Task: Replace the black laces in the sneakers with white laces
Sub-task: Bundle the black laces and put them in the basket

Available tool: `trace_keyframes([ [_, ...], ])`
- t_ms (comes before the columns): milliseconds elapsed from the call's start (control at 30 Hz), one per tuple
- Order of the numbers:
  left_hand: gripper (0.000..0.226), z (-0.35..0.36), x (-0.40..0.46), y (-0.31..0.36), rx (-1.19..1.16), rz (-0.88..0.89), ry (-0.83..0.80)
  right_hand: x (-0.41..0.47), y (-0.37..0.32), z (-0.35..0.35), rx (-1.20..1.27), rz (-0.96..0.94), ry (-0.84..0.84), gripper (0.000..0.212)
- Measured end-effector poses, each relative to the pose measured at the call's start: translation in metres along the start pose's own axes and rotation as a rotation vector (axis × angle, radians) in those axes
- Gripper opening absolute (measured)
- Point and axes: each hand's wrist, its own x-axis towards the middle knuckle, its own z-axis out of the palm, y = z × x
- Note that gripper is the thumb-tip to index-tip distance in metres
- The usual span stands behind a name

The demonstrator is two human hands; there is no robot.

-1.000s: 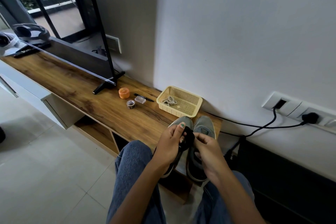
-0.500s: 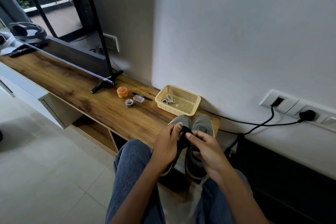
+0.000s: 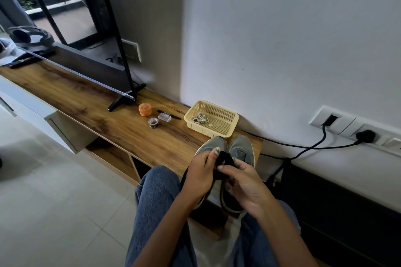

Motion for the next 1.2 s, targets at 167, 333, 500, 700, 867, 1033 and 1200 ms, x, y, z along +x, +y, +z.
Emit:
trace_keyframes([
  [167, 0.046, -0.002, 0.001, -0.002, -0.004, -0.029, 0.004, 0.002, 0.007, -0.001, -0.251, -0.258, 0.122, 0.022],
  [333, 0.049, -0.005, -0.001, 0.0, -0.006, -0.031, -0.036, 0.003, 0.008, -0.002, -0.586, -0.616, 0.152, 0.031],
  [500, 0.042, -0.005, -0.004, 0.008, -0.056, -0.041, -0.035, 0.006, 0.009, -0.002, -0.667, -0.716, 0.21, 0.026],
  [700, 0.043, -0.004, -0.004, 0.012, -0.076, -0.025, -0.021, 0.005, 0.01, 0.003, -0.386, -0.535, 0.208, 0.012],
  [867, 0.047, -0.006, -0.004, 0.011, -0.188, -0.08, -0.005, -0.001, 0.004, 0.0, -0.39, -0.487, 0.139, 0.02],
  [1033, 0.04, -0.006, -0.006, 0.013, -0.36, -0.202, -0.005, 0.001, 0.0, -0.004, -0.667, -0.601, 0.166, 0.03],
  [1200, 0.04, -0.008, -0.009, 0.018, -0.405, -0.212, 0.021, 0.0, 0.002, -0.001, -0.762, -0.669, 0.195, 0.011],
])
